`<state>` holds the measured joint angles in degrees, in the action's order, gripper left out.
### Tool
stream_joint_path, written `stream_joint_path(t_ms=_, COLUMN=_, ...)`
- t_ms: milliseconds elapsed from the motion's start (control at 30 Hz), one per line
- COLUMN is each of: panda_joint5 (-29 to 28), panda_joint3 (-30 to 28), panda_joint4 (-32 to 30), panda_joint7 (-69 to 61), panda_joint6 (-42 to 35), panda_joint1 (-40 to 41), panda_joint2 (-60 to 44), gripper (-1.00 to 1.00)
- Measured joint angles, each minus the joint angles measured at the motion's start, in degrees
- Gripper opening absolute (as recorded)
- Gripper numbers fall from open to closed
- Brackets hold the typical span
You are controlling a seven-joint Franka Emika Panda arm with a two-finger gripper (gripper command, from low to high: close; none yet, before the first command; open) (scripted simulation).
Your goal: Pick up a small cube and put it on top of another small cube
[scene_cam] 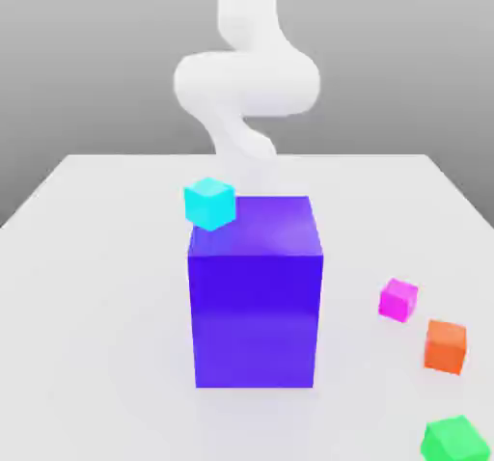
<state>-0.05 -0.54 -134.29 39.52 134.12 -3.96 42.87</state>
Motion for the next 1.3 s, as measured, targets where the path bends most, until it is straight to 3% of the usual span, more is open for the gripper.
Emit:
stream_joint_path(t_ms=667, panda_joint5=0.7, panda_joint3=-2.4, panda_joint4=-20.1, panda_joint7=-51.3, panda_joint6=18.7, panda_joint1=-30.1, panda_joint2=-23.8, gripper=0.0)
stream_joint_path(t_ms=1100, panda_joint5=0.5, panda_joint3=0.7, panda_joint4=-33.0, panda_joint7=-83.9, panda_joint6=30.9, panda_joint1=-45.2, panda_joint2=-39.1, gripper=0.0)
stream_joint_path(t_ms=1300, panda_joint5=0.1, panda_joint3=0.9, panda_joint4=-32.3, panda_joint7=-86.8, panda_joint6=40.0, panda_joint1=-46.4, panda_joint2=-50.4, gripper=0.0)
